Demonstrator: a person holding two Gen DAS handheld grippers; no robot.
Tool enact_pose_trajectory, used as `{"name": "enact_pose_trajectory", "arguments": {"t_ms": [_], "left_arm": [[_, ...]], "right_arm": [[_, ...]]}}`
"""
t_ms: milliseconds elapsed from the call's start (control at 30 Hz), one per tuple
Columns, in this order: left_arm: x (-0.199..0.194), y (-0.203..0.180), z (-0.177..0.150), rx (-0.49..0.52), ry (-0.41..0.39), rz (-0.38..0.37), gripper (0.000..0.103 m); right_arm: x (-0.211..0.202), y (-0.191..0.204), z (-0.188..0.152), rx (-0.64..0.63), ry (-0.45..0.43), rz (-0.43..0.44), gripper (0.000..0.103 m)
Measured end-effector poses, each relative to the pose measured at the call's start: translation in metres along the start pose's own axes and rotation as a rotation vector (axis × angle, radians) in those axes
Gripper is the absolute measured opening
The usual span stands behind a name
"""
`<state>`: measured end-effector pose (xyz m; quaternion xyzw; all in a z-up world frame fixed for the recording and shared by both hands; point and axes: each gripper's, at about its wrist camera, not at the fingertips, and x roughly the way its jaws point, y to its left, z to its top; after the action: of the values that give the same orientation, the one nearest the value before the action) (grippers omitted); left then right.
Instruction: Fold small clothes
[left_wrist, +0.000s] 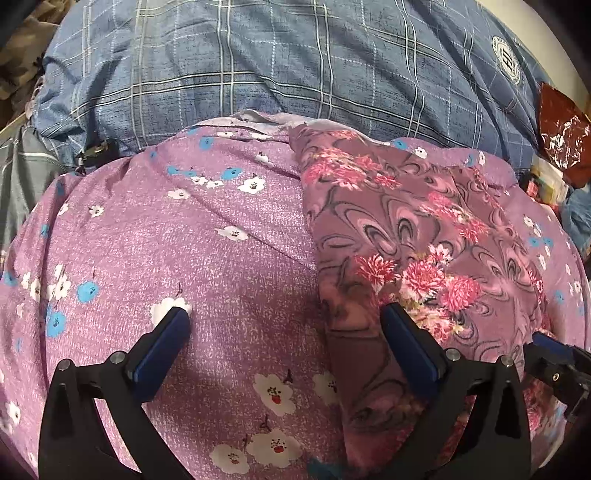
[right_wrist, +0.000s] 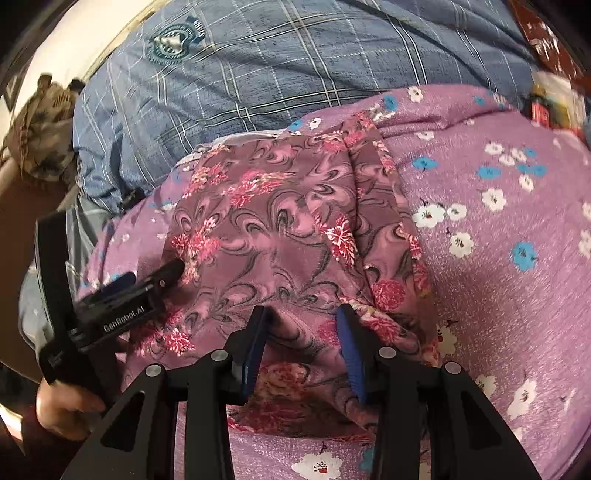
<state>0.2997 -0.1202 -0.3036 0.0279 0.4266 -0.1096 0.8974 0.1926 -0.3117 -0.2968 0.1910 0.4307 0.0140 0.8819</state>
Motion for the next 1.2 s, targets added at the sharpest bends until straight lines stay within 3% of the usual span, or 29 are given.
{"name": "enact_pose_trajectory", "arguments": {"t_ms": [133,300,467,533,633,733,867,967,1067,1200], "left_arm": [[-0.003,0.004,-0.006,-0.029,0.026,-0.025,0.103],[-0.021,0.009,-0.013,0.029,0.027,-0.107,0.103],[-0.064,0.001,-0.024,0.236,-0.112,0.003,0.103],[-0.074,0.002,-0.034,0.284,-0.12,0.009,0.103],[-0.066,0.005,-0.045,0.316,-0.068,-0.015,0.103],[-0.035,-0.001,-0.051,0.355,0.041,0.048,0.103],[-0.044,0.003,-0.04,0.317,0.017,0.038,0.103],[-0.066,0.011,-0.029,0.254,-0.067,0.004,0.103],[-0.081,0.017,-0.016,0.201,-0.148,-0.014,0.103],[-0.08,0.016,-0.004,0.163,-0.168,-0.02,0.103]], "right_arm": [[0.001,-0.005,-0.001,0.014,0.004,0.022,0.041],[0.0,0.0,-0.001,-0.008,0.007,-0.007,0.041],[-0.018,0.013,-0.001,-0.01,-0.043,-0.05,0.041],[-0.034,0.017,-0.002,0.0,-0.106,-0.02,0.041],[-0.034,0.018,0.001,0.003,-0.111,-0.024,0.041],[0.002,0.011,-0.001,0.046,0.023,-0.089,0.04],[-0.01,0.013,0.004,0.085,-0.044,-0.067,0.044],[-0.018,0.01,0.013,0.12,-0.102,-0.021,0.044],[-0.03,0.012,0.031,0.113,-0.214,0.013,0.044],[-0.019,0.011,0.047,0.143,-0.225,0.059,0.044]]}}
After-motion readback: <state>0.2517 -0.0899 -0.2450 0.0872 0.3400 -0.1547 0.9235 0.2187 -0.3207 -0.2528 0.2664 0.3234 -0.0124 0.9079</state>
